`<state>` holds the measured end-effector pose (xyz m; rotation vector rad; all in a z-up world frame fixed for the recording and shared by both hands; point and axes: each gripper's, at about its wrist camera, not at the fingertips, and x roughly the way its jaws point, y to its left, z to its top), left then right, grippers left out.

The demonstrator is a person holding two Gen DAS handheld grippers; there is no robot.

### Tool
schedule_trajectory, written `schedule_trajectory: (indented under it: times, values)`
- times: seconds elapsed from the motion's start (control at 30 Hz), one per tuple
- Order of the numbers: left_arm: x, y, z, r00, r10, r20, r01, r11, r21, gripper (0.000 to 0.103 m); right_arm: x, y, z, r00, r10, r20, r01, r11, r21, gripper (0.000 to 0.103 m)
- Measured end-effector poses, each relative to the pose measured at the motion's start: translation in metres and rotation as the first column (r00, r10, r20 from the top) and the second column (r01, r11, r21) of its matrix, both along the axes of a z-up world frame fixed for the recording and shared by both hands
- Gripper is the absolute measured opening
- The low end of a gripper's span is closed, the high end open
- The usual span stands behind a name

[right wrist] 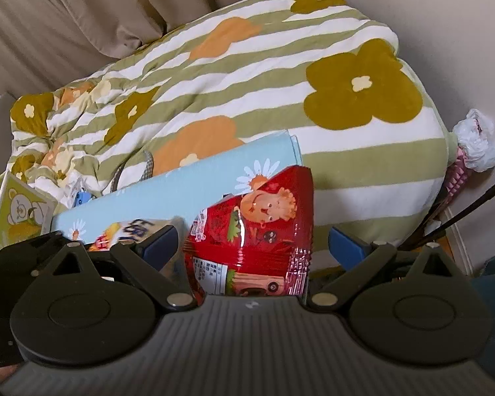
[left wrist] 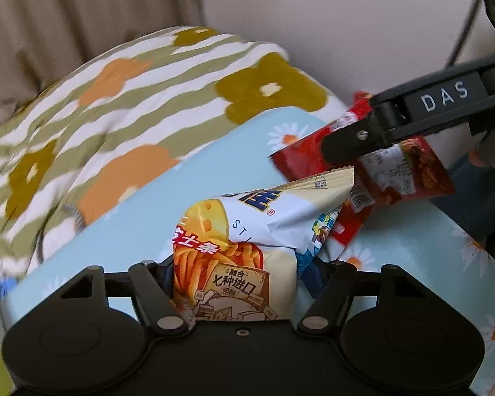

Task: Organize snacks
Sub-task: 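Carry the orange fries bag left and red chocolate bag right into the box, release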

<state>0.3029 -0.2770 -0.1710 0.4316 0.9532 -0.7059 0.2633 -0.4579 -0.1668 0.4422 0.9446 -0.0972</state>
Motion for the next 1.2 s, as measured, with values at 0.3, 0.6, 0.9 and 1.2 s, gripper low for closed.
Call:
schedule_trajectory:
  times: [0.3, 0.6, 0.9, 1.2]
  values:
    - [-0.015, 0.040, 0.019, 0.984, 0.176, -0.001, -0.176, 0.983, -0.046, 0.073, 0.006, 0.009, -0.006, 0.999, 0.040, -0.002, -0.040, 0.999, -0.007, 0.098]
    - [-0.040, 0.065, 0.049, 0.964, 0.267, 0.021, -0.263, 0.960, -0.100, 0.073, -0.005, 0.023, 0.010, 0.997, 0.076, 0.023, -0.075, 0.996, -0.040, 0.069]
    - [-0.071, 0.108, 0.116, 0.916, 0.397, 0.062, -0.381, 0.906, -0.184, 0.073, -0.025, 0.064, 0.074, 0.981, 0.142, 0.131, -0.136, 0.989, -0.053, 0.069]
    - [-0.095, 0.190, 0.185, 0.837, 0.533, 0.127, -0.491, 0.832, -0.259, 0.073, -0.039, 0.153, 0.143, 0.933, 0.255, 0.254, -0.249, 0.967, -0.054, 0.069]
